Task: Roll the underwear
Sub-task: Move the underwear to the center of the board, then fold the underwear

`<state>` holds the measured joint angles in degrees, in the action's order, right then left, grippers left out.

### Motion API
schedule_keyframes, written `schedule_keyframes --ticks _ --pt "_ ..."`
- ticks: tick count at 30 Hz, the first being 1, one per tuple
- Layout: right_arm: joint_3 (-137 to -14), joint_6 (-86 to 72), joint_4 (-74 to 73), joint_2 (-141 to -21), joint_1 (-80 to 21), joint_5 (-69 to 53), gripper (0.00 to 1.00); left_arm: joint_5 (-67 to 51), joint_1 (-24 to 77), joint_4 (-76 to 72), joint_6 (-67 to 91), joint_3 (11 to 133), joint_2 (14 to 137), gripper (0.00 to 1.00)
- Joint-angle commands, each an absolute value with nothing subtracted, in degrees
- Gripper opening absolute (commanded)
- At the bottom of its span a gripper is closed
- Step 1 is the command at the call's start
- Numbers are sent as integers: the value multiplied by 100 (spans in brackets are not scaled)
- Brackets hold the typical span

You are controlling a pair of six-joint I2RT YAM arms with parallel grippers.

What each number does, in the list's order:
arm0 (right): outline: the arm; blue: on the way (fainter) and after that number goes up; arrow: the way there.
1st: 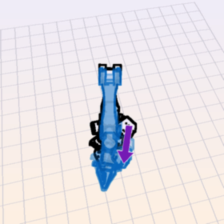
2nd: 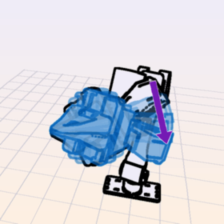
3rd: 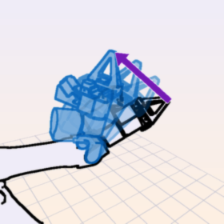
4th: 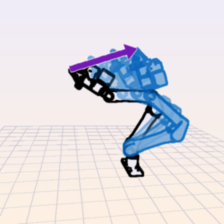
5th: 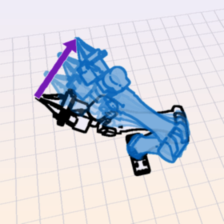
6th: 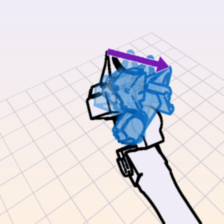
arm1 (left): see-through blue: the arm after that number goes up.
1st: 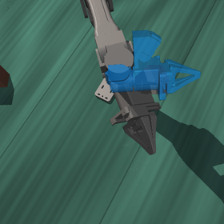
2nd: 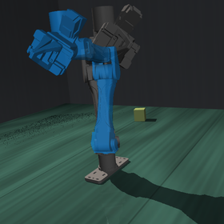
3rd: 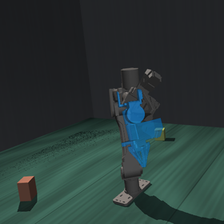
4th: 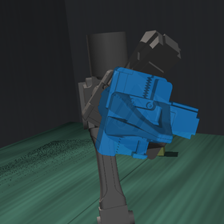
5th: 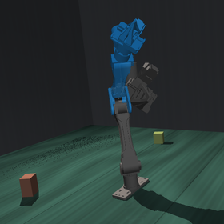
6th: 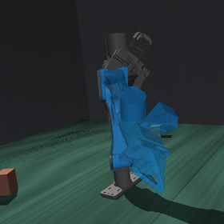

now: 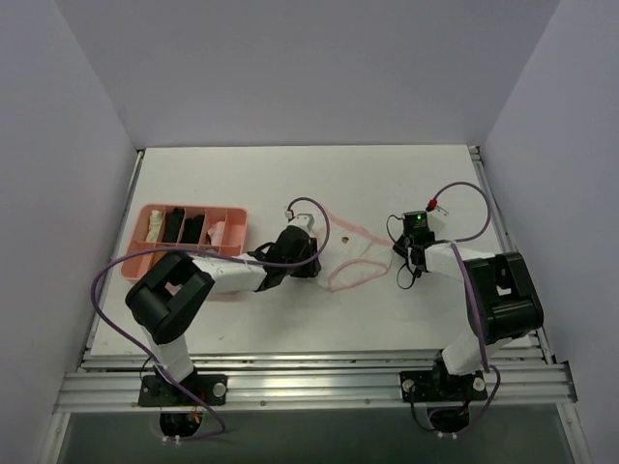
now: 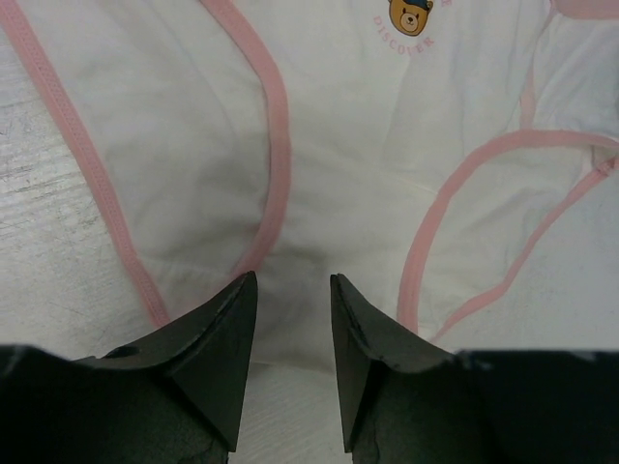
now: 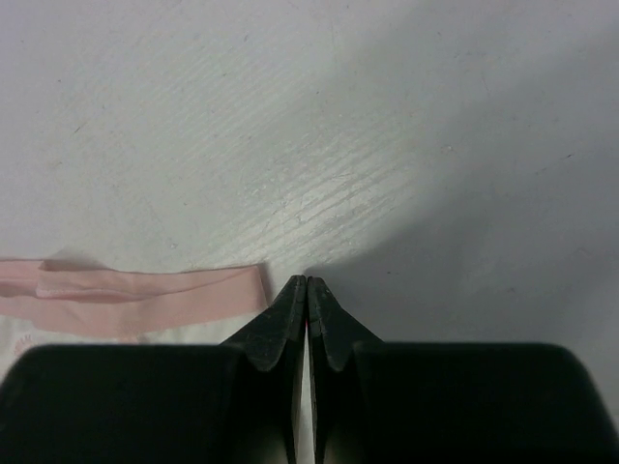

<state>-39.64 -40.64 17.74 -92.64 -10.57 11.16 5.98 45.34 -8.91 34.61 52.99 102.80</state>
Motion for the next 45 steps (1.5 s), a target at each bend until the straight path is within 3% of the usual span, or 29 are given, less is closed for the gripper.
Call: schedule_keyframes --ticks 1,6,9,12,16,25,27,29,32,38,45 --pt "-3832 -4140 1477 -9123 -1063 1204 0 545 4675 -853 3077 5387 9765 46" --pt "-3692 -4183 1433 -8677 -1063 1142 2 782 5141 -406 2559 5940 9396 55" --pt "-3639 -4140 1424 -8333 -1063 1116 20 984 5396 -72 2418 6494 9509 56" --pt "-3726 -4017 1494 -8297 -1072 958 29 1054 5528 -35 2373 6864 9703 56" --pt "-3919 -3850 1574 -8586 -1063 555 32 1116 5563 -263 2443 6891 9686 56" --pt "-3973 -3744 2056 -9421 -1055 211 31 1327 5572 -738 2505 6258 9343 57" --pt "-3947 -3805 2118 -9509 -1055 246 27 1336 5572 -808 2566 6170 9334 57" --pt "-3911 -3858 2110 -9519 -1046 281 15 1257 5581 -896 2628 5986 9351 57" --pt "-3841 -3894 2013 -9335 -1028 307 8 1213 5581 -1020 2733 5810 9430 57" --pt "-4192 -3524 1697 -9422 -897 361 7 1117 5555 -1019 2812 5748 9431 57" --pt "-3605 -4139 1651 -8913 -853 308 4 835 5835 -1300 2269 6196 9817 57"
